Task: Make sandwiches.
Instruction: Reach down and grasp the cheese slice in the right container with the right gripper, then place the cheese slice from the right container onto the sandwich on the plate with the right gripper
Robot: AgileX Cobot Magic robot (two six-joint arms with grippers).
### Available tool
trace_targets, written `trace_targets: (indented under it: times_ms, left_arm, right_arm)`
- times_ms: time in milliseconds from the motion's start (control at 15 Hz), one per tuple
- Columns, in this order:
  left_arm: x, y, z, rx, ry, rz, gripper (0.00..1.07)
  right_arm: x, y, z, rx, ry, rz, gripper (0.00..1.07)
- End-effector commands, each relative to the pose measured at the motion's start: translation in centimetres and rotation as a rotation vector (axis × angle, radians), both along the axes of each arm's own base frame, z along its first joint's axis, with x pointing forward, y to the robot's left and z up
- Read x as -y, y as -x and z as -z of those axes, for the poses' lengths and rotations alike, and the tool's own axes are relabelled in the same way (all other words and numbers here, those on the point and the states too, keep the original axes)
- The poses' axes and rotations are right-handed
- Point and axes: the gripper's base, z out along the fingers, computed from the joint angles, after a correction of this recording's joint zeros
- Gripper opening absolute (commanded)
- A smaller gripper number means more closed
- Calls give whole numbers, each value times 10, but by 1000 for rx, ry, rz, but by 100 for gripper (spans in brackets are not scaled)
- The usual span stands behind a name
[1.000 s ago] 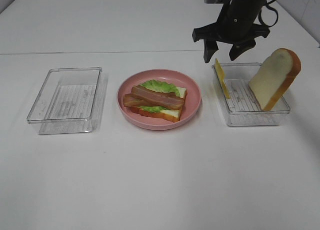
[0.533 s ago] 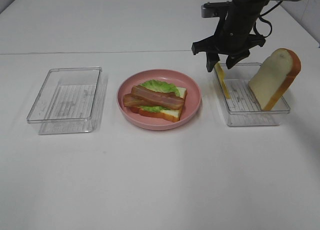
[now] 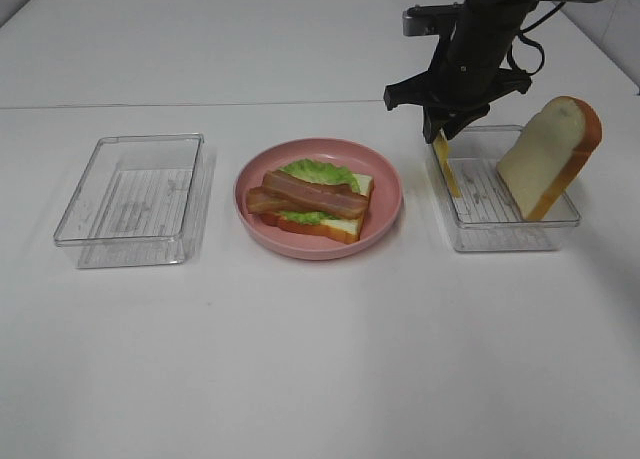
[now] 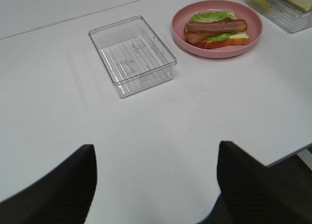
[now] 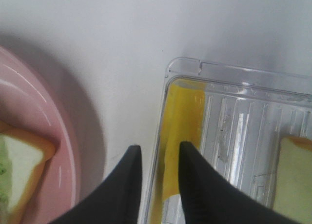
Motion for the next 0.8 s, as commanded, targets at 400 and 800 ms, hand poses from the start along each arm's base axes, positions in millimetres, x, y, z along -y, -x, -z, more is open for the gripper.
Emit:
trace_targets:
  times_ms: [400,800]
  left_arm:
    - [-1,3,0,28,12,1,68]
    - [-1,3,0,28,12,1,68]
  right_arm:
    - [4,1,-3,-17,24,-7,0]
    - [6,12,-62,84,-18,0,0]
